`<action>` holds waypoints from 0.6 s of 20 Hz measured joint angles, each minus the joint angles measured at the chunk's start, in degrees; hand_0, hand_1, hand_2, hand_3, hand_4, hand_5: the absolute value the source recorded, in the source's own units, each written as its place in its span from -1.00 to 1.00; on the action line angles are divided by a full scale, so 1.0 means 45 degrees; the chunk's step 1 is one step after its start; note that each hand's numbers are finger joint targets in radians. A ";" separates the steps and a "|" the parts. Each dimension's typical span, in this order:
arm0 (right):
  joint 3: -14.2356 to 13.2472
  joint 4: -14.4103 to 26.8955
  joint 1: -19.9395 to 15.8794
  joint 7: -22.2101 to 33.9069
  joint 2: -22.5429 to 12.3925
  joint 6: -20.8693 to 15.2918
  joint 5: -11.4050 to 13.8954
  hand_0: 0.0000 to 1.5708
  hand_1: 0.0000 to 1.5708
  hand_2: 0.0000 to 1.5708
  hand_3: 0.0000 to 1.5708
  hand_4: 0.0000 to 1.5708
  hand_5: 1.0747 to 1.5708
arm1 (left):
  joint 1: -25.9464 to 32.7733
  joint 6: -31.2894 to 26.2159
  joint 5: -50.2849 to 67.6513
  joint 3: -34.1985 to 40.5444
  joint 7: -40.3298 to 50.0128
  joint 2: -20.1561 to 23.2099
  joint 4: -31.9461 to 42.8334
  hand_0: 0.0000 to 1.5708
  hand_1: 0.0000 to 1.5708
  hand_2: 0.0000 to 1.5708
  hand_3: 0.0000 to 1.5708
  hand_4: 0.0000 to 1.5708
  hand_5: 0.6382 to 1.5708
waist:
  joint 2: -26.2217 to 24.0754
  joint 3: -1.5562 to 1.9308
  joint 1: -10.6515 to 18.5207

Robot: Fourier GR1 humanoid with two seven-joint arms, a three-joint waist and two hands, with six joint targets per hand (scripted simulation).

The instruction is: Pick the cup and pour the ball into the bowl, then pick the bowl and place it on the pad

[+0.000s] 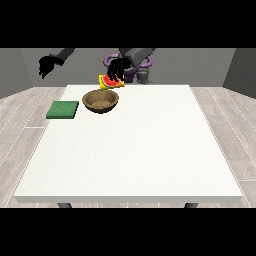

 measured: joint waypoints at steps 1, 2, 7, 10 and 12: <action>0.0001 0.0111 -0.0045 -0.0055 -0.0003 -0.0004 0.0030 -1.00 -1.00 -1.00 -0.69 -0.06 0.87 | -0.0259 -0.0639 -0.0162 -0.0347 -0.0007 -0.0016 -0.0058 -0.38 -0.38 1.00 1.00 0.45 0.74 | 0.0022 0.0001 -0.0023; 0.0001 0.0242 -0.0095 -0.0120 -0.0042 0.0056 0.0056 -1.00 -1.00 -1.00 -0.64 -0.06 0.86 | -0.0478 -0.1277 -0.0320 -0.0727 -0.0003 -0.0031 -0.0152 -1.00 -1.00 1.00 1.00 0.54 0.61 | 0.0066 0.0002 -0.0023; -0.0012 0.0697 -0.0224 -0.0337 -0.0057 -0.0044 0.0195 -1.00 -1.00 -0.94 -0.67 -0.04 0.85 | -0.1839 -0.4111 -0.1660 -0.2452 -0.0313 -0.0069 0.0023 0.97 0.97 1.00 1.00 0.55 0.73 | -0.0057 0.0002 0.0183; -0.0151 0.0933 -0.0186 -0.0390 -0.0225 0.0051 0.0126 -1.00 -1.00 -0.89 -0.66 -0.04 0.85 | -0.2308 -0.5334 -0.2598 -0.3469 -0.0582 -0.0075 0.0181 0.94 0.94 1.00 1.00 0.59 0.74 | -0.0199 -0.0006 0.0354; -0.0231 0.1072 -0.0137 -0.0573 -0.0356 0.0023 0.0158 -1.00 -1.00 -0.93 -0.73 -0.05 0.83 | -0.2637 -0.5955 -0.3087 -0.3902 -0.0802 -0.0077 0.0117 0.92 0.92 1.00 1.00 0.58 0.72 | -0.0109 -0.0013 0.0584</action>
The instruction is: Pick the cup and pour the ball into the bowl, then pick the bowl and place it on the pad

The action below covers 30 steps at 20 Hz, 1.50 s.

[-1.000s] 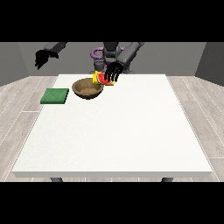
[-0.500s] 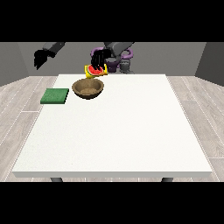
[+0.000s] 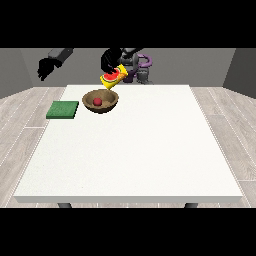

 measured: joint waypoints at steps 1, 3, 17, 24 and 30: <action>-0.0007 0.0048 0.0026 -0.0048 -0.0031 0.0040 0.0004 -1.00 -1.00 -0.95 -0.65 -0.04 0.86 | -0.0119 -0.0356 -0.0169 -0.0134 -0.0074 0.0001 -0.0071 0.92 0.92 1.00 1.00 0.56 0.74 | 0.0011 -0.0005 0.0007; -0.0072 0.0136 0.0144 -0.0292 -0.0111 -0.0032 0.0045 -1.00 -1.00 -1.00 -0.57 -0.03 0.89 | -0.0077 -0.0841 -0.0520 -0.0421 -0.0164 -0.0004 -0.0414 0.92 0.92 1.00 1.00 0.55 0.77 | 0.0020 -0.0011 0.0173; -0.0117 -0.0130 0.1125 -0.0172 0.0158 0.0138 -0.0232 -1.00 -1.00 -0.77 -0.62 -0.04 0.94 | 0.2605 0.2677 0.3373 0.4951 0.0978 0.0206 -0.3019 0.42 0.42 1.00 1.00 0.33 1.00 | -0.0253 -0.0096 0.1001; 0.0241 -0.0295 0.0292 0.0871 0.1276 -0.0697 -0.0275 -1.00 -1.00 -1.00 -1.00 -0.12 0.99 | 0.4284 0.5929 0.7601 0.7132 0.0316 0.0038 -0.5634 0.59 0.59 1.00 0.89 0.18 0.96 | 0.0548 -0.0129 0.0815; 0.0601 -0.0624 -0.0105 0.2057 0.2382 -0.1873 -0.0228 -1.00 -1.00 -1.00 -1.00 -0.39 1.00 | 0.6441 0.6873 1.1407 0.8324 -0.1892 0.0009 -0.7242 -1.00 -1.00 -1.00 -1.00 -1.00 0.48 | 0.0836 -0.0111 0.0895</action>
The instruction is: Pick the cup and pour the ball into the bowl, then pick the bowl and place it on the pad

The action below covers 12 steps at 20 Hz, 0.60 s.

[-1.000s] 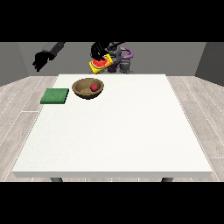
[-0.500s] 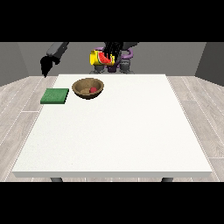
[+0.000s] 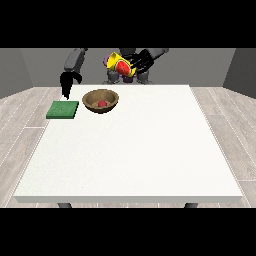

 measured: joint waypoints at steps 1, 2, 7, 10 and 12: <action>0.0082 -0.0115 -0.0147 0.0135 0.0243 -0.0173 -0.0002 -1.00 -1.00 -1.00 -1.00 -0.59 1.00 | 0.0357 -0.0166 0.0719 0.0052 -0.0310 -0.0001 -0.0099 -1.00 -1.00 -1.00 -1.00 -1.00 -0.74 | 0.0143 0.0000 -0.0113; 0.0116 -0.0189 -0.0179 0.0265 0.0330 -0.0298 0.0002 -1.00 -1.00 -1.00 -1.00 -1.00 1.00 | 0.0794 -0.0462 0.1437 0.0099 -0.0689 -0.0006 -0.0247 -1.00 -1.00 -1.00 -1.00 -1.00 -0.85 | 0.0204 0.0003 -0.0120; 0.0751 -0.0943 -0.0026 0.0943 0.1173 -0.1085 0.0306 -1.00 -1.00 -1.00 -1.00 -1.00 1.00 | 0.2416 -0.1811 0.3935 0.0919 -0.2769 0.0155 -0.0100 -1.00 -1.00 -1.00 -1.00 -1.00 -0.81 | 0.0177 0.0035 -0.0386; 0.0991 -0.1290 0.0306 0.1081 0.1620 -0.1639 0.0426 -1.00 -1.00 -1.00 -1.00 -1.00 1.00 | 0.2852 -0.2456 0.4569 0.1232 -0.3564 0.0164 0.0128 -1.00 -1.00 -1.00 -1.00 -1.00 -0.80 | 0.0114 0.0054 -0.0264; 0.1077 -0.1364 0.0684 0.1051 0.1691 -0.1747 0.0468 -1.00 -1.00 -1.00 -1.00 -1.00 1.00 | 0.3108 -0.2856 0.4824 0.1399 -0.3954 0.0261 0.0177 -1.00 -1.00 -1.00 -1.00 -1.00 -0.78 | 0.0090 0.0061 -0.0123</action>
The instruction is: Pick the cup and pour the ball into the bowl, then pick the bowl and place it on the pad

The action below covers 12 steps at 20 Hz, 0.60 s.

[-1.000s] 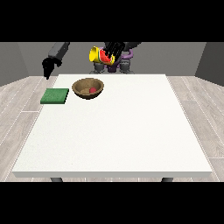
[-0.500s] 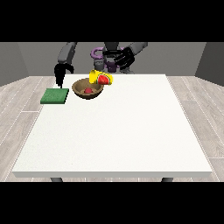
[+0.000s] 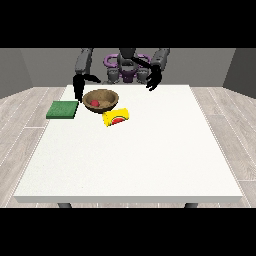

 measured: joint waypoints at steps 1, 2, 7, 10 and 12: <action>-0.0031 0.0065 0.0018 -0.0107 -0.0012 -0.0085 -0.0009 -1.00 -1.00 -1.00 -1.00 -1.00 1.00 | -0.0080 -0.0031 0.0021 -0.0044 0.0013 -0.0055 -0.0057 -1.00 -1.00 -1.00 -1.00 -1.00 -0.78 | 0.0080 0.0005 0.0119; -0.0085 0.0028 -0.0016 -0.0081 -0.0115 -0.0027 -0.0093 -1.00 -1.00 -1.00 -1.00 -1.00 1.00 | -0.0242 -0.0060 0.0045 0.0073 -0.0098 -0.0095 0.0048 -1.00 -1.00 -1.00 -1.00 -1.00 -0.78 | 0.0194 0.0010 0.0126; -0.0318 0.0413 0.0182 -0.0639 -0.0361 -0.0065 -0.0232 -1.00 -1.00 -1.00 -1.00 -1.00 1.00 | -0.0389 -0.0848 0.0340 0.0443 -0.0421 0.0100 -0.0064 -1.00 -1.00 -1.00 -1.00 -1.00 -0.76 | 0.0530 0.0013 0.0557; -0.0606 0.1120 0.0106 -0.1374 -0.0425 -0.0131 -0.0320 -1.00 -1.00 -1.00 -1.00 -1.00 1.00 | -0.0273 -0.0961 0.0333 0.0136 -0.0564 -0.0036 -0.0446 -1.00 -1.00 -1.00 -1.00 -1.00 -0.76 | 0.0906 0.0009 0.1019; -0.0846 0.1597 -0.0140 -0.1922 -0.0474 -0.0165 -0.0432 -1.00 -1.00 -1.00 -1.00 -1.00 1.00 | -0.0430 -0.1197 0.0315 0.0139 -0.0634 0.0078 -0.0734 -1.00 -1.00 -1.00 -1.00 -1.00 -0.77 | 0.1281 0.0012 0.1349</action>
